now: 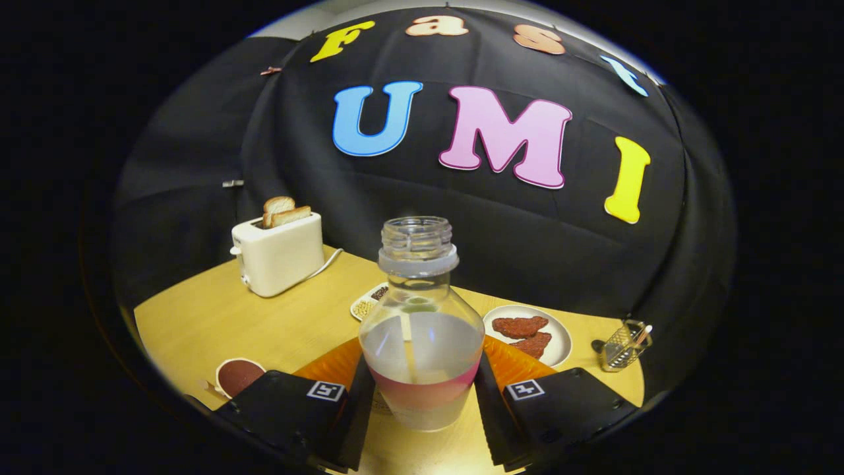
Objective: Take the bottle from table, then pour the juice into the cup, finally place the bottle on the coaster
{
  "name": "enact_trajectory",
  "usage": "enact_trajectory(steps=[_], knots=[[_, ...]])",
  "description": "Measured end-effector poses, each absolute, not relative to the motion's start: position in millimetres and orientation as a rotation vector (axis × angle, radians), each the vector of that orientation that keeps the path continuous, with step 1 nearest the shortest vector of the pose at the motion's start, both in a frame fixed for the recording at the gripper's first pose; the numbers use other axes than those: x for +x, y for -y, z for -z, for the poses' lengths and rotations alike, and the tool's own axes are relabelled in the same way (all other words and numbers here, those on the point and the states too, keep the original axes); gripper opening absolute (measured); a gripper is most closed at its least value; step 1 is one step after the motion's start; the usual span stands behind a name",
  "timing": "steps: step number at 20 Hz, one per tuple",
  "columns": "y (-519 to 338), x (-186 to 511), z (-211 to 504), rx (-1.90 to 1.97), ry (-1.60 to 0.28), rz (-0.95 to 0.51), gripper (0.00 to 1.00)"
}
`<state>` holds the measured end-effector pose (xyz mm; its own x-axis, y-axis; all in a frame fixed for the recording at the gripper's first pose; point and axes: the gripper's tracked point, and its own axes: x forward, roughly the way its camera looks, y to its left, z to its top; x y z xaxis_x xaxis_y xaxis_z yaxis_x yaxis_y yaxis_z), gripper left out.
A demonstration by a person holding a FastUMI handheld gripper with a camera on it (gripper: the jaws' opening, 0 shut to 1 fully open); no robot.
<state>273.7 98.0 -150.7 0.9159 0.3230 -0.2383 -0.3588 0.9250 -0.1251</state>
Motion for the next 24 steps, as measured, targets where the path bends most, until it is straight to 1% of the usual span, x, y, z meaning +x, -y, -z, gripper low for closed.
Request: enact_trajectory(steps=[5, 8, 20, 21, 24], knots=[[-110, 285, 162, -0.044, -0.160, -0.375, 0.73], [-119, 292, 175, -0.042, -0.141, -0.394, 0.73], [-135, 308, 223, -0.103, -0.161, -0.416, 0.75], [-133, 309, 218, -0.084, -0.142, -0.410, 0.75], [-133, 311, 220, -0.053, -0.165, -0.395, 0.77]])
